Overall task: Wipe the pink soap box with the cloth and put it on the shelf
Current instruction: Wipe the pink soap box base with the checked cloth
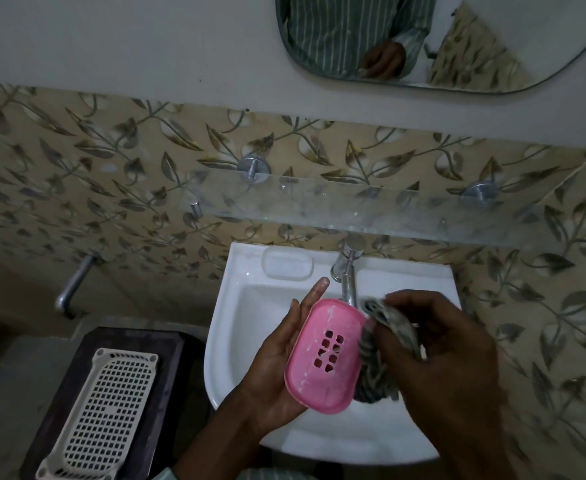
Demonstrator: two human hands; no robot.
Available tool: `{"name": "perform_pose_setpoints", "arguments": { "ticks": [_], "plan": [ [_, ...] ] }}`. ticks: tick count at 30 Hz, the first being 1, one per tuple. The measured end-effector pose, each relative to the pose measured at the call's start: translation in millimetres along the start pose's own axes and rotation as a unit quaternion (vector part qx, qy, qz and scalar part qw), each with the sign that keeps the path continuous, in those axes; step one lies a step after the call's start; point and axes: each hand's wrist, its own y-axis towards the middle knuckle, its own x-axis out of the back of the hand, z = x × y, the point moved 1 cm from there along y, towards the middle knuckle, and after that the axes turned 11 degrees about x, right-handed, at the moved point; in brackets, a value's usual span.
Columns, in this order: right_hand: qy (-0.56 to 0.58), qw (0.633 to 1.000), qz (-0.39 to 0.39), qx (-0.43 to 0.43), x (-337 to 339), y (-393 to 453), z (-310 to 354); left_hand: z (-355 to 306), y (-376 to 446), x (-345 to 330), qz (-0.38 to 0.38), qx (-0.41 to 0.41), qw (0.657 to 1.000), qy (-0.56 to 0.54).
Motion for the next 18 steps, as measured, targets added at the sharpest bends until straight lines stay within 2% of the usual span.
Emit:
{"name": "perform_pose_setpoints", "arguments": {
  "ticks": [4, 6, 8, 10, 13, 14, 15, 18],
  "plan": [
    [-0.136, 0.982, 0.065, 0.115, -30.2, 10.3, -4.8, 1.3, 0.0, -4.6, 0.003, 0.015, 0.998, 0.058],
    [-0.178, 0.969, 0.121, 0.119, -41.7, 7.6, -5.9, 1.8, 0.8, -1.7, -0.021, 0.016, 0.998, 0.06],
    [-0.184, 0.961, 0.177, 0.11, -43.4, 0.2, -9.0, -0.4, 0.4, 5.0, -0.068, 0.001, 0.996, 0.063],
    [-0.152, 0.947, 0.247, 0.139, -42.2, -12.0, -3.2, -6.1, -0.4, 7.3, -0.089, -0.028, 0.992, 0.086],
    [-0.141, 0.894, 0.376, 0.198, -41.6, -33.2, 12.4, -13.1, -2.5, 4.3, -0.107, -0.039, 0.983, 0.142],
    [-0.165, 0.883, 0.378, 0.223, -40.0, -33.3, 11.8, -13.5, -2.7, 3.1, -0.107, -0.035, 0.982, 0.153],
    [-0.159, 0.889, 0.384, 0.191, -35.7, -28.6, 9.1, -12.4, -3.2, 1.9, -0.104, -0.032, 0.981, 0.161],
    [-0.19, 0.934, 0.266, 0.142, -24.2, -5.1, -6.7, -8.3, -6.4, -2.0, -0.102, -0.046, 0.979, 0.173]
  ]
}}
